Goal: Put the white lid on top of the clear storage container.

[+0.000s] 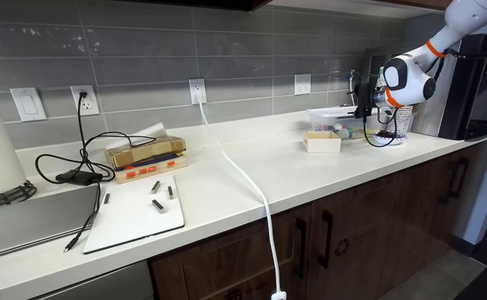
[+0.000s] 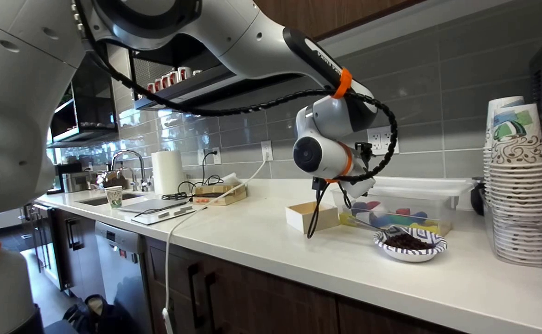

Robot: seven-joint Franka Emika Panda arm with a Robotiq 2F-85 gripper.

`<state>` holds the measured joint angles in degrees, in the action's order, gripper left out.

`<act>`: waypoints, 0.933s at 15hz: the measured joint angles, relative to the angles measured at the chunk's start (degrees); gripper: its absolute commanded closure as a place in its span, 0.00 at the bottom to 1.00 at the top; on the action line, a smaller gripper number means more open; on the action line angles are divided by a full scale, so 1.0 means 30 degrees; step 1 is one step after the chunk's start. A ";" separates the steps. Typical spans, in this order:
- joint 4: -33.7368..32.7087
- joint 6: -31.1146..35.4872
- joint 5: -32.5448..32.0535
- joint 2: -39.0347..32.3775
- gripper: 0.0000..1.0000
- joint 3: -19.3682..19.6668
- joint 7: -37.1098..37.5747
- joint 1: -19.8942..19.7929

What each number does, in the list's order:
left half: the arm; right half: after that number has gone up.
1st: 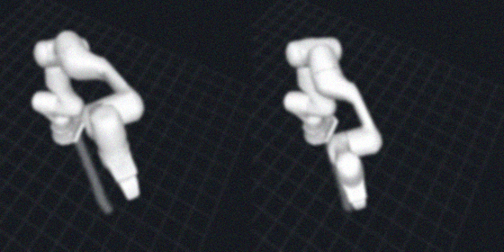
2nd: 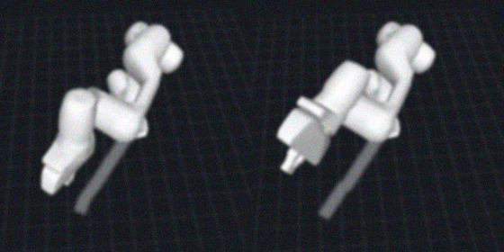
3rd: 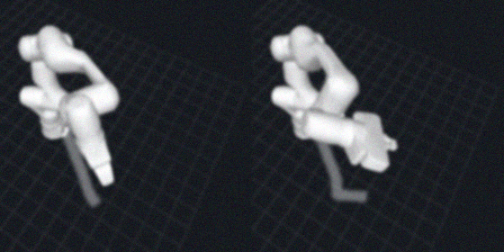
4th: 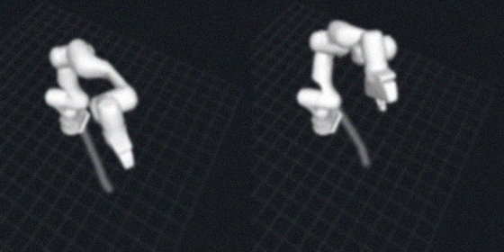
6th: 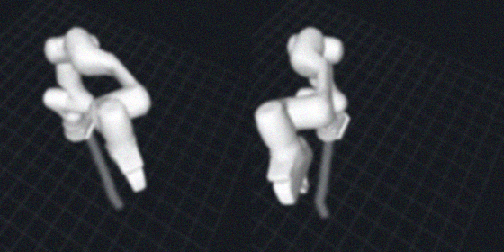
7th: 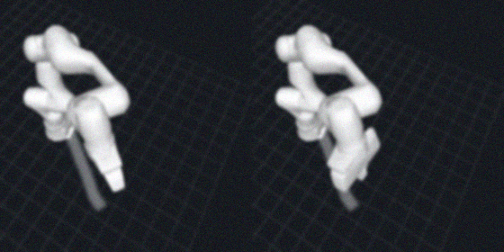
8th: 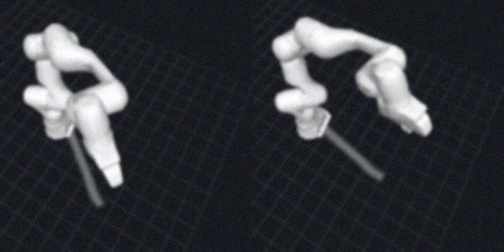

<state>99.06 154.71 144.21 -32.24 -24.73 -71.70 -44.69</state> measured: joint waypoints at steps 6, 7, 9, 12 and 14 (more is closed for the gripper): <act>0.1567 -0.0009 0.0000 0.1631 0.00 0.0492 -0.0224 0.0779; 0.1969 0.0049 0.0000 0.2072 0.00 0.0557 -0.0289 0.0971; 0.2888 0.0396 0.0000 0.3053 0.00 0.0608 -0.0311 0.1388; 0.4427 0.1356 0.0000 0.4683 0.00 0.0621 -0.0284 0.2194; 0.4689 0.1398 0.0000 0.5028 0.00 0.0545 -0.0240 0.2333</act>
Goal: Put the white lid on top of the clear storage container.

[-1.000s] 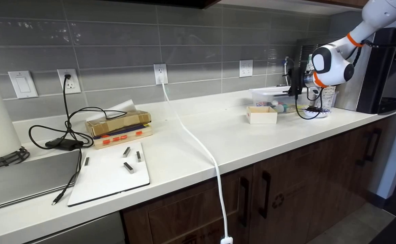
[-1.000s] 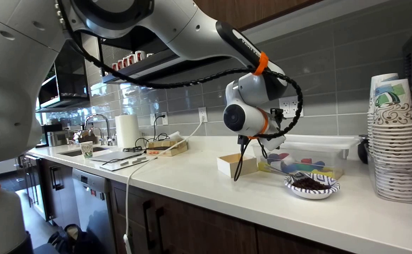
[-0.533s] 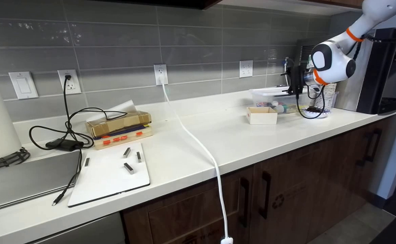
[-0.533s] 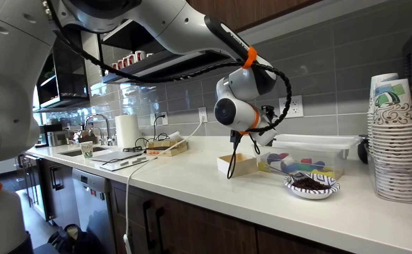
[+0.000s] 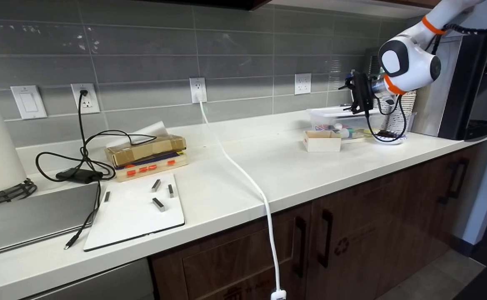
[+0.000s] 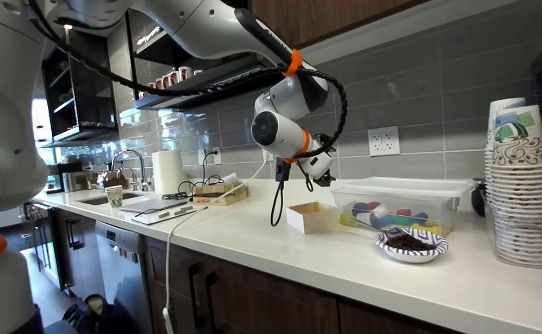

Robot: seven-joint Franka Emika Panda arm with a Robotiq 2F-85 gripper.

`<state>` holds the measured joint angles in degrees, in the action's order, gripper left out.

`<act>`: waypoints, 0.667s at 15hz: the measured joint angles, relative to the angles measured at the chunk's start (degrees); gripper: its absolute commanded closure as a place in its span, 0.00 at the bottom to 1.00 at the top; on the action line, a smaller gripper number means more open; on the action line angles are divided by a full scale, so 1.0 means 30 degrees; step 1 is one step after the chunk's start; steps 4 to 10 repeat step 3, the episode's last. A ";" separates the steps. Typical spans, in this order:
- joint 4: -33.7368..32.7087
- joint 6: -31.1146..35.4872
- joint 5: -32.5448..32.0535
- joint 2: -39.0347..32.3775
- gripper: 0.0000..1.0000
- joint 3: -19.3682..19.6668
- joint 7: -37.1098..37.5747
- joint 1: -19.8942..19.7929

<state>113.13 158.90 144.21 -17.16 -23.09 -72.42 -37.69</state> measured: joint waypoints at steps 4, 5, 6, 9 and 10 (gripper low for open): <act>-0.0113 -0.0025 0.0000 -0.0299 0.00 0.0099 -0.0005 -0.0133; -0.0113 -0.0025 0.0000 -0.0299 0.00 0.0099 -0.0005 -0.0133; -0.0113 -0.0025 0.0000 -0.0299 0.00 0.0099 -0.0005 -0.0133; -0.0113 -0.0025 0.0000 -0.0299 0.00 0.0099 -0.0005 -0.0133; -0.0113 -0.0025 0.0000 -0.0299 0.00 0.0099 -0.0005 -0.0133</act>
